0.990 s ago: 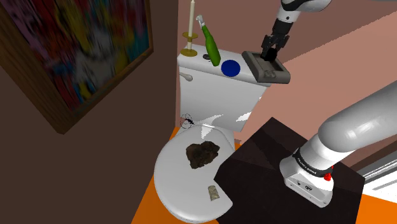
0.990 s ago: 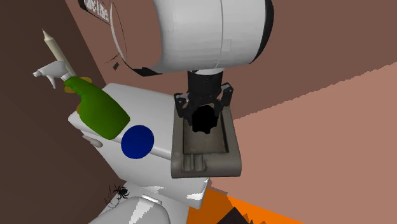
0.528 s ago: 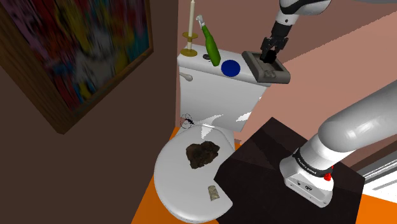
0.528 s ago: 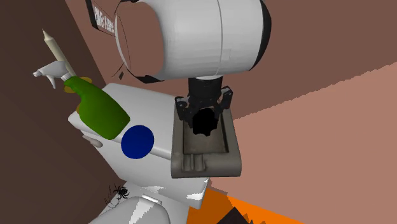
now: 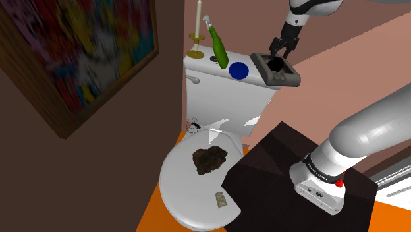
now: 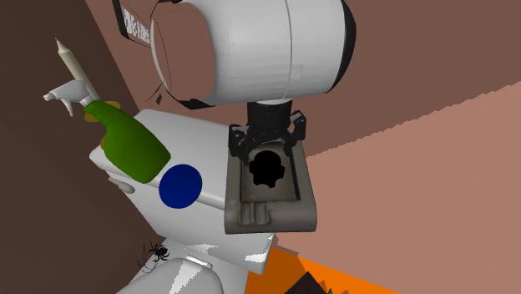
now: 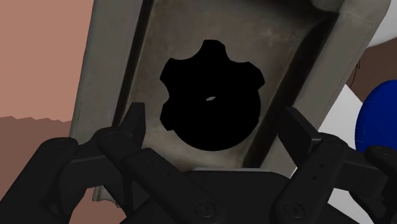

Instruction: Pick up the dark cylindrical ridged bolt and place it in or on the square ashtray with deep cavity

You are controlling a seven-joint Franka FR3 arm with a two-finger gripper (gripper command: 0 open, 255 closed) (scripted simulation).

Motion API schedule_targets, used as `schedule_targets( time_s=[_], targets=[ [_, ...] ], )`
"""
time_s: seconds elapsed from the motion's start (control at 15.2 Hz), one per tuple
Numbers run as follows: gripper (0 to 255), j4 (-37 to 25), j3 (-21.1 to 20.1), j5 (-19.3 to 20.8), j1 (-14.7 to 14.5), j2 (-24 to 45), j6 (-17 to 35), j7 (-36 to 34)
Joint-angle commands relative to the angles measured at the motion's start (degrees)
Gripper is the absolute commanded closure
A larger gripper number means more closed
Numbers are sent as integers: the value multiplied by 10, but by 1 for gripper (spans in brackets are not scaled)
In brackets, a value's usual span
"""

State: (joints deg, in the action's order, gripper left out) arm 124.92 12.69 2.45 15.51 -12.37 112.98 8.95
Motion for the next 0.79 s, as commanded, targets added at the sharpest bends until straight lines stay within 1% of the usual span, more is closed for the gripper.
schedule_targets(
  time_s=[0.0, 0.2, 0.73],
  targets=[
    [0, -15, -1, 0, 0, -4, -19, 0],
    [0, -62, -3, 1, -1, -11, -73, -1],
    [0, -62, -3, 1, -1, -11, -73, -1]
  ],
)
